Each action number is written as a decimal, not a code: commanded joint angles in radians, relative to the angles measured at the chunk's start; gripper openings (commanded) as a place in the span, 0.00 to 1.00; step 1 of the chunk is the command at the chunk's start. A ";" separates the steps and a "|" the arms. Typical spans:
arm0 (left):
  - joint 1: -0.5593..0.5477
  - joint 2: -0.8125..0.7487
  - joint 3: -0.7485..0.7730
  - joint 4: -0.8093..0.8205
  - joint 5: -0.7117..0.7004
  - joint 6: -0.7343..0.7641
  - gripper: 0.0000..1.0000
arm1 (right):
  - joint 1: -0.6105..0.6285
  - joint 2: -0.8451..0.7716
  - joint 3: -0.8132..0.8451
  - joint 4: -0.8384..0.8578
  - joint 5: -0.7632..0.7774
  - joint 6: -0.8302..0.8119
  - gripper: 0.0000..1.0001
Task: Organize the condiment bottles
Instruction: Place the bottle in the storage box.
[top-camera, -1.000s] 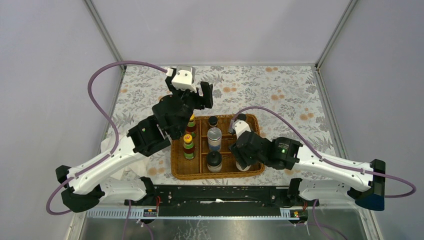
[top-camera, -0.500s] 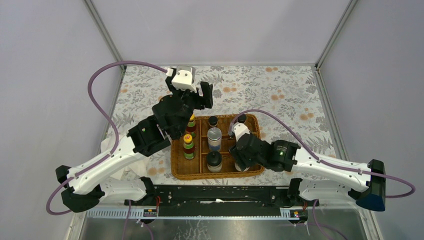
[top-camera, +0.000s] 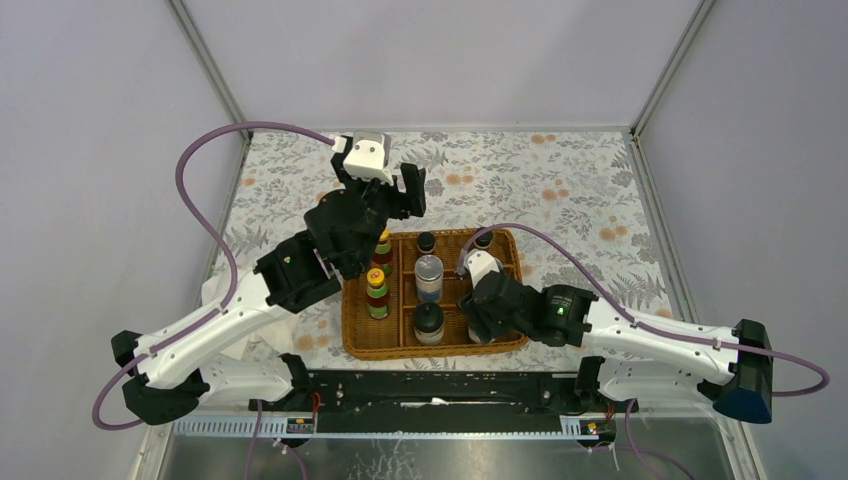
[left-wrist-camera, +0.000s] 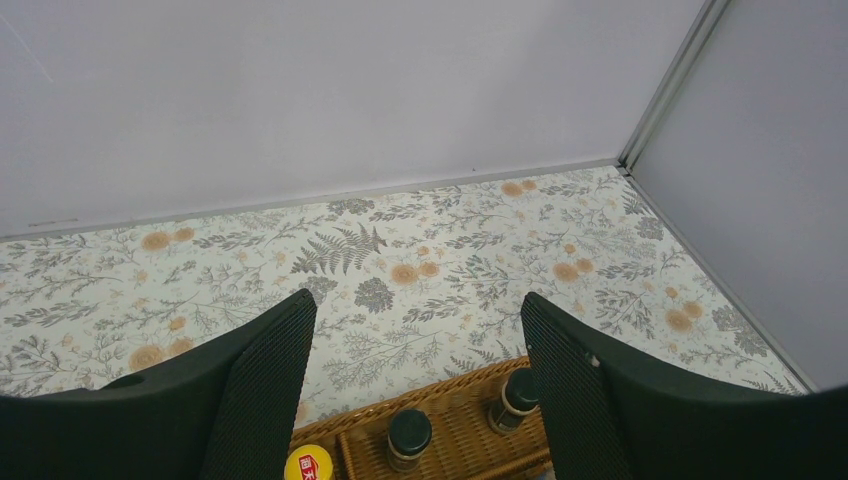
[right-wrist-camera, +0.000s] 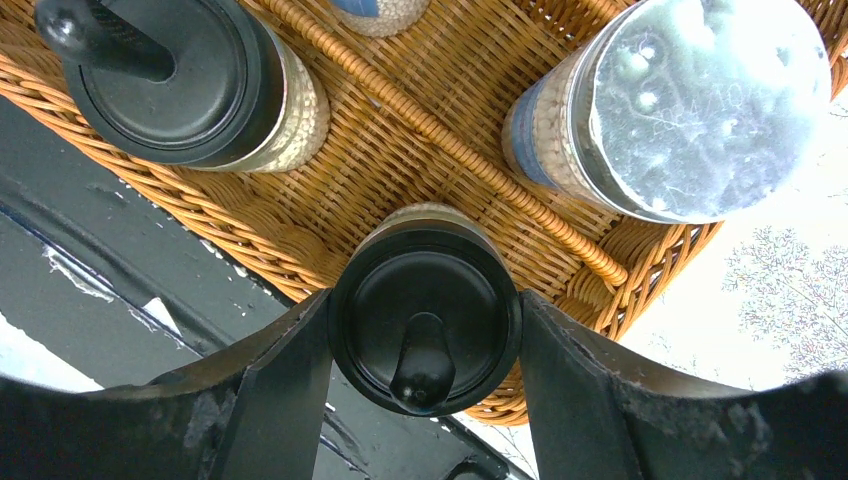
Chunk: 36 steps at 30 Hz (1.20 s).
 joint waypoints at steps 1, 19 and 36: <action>0.006 -0.008 -0.004 -0.018 0.014 -0.002 0.80 | 0.010 -0.033 0.003 0.046 0.008 0.012 0.00; 0.006 -0.022 -0.019 -0.023 0.015 -0.010 0.79 | 0.010 -0.027 -0.014 0.021 0.043 0.056 0.00; 0.006 -0.029 -0.027 -0.030 0.013 -0.014 0.80 | 0.010 0.004 -0.025 0.014 0.056 0.093 0.03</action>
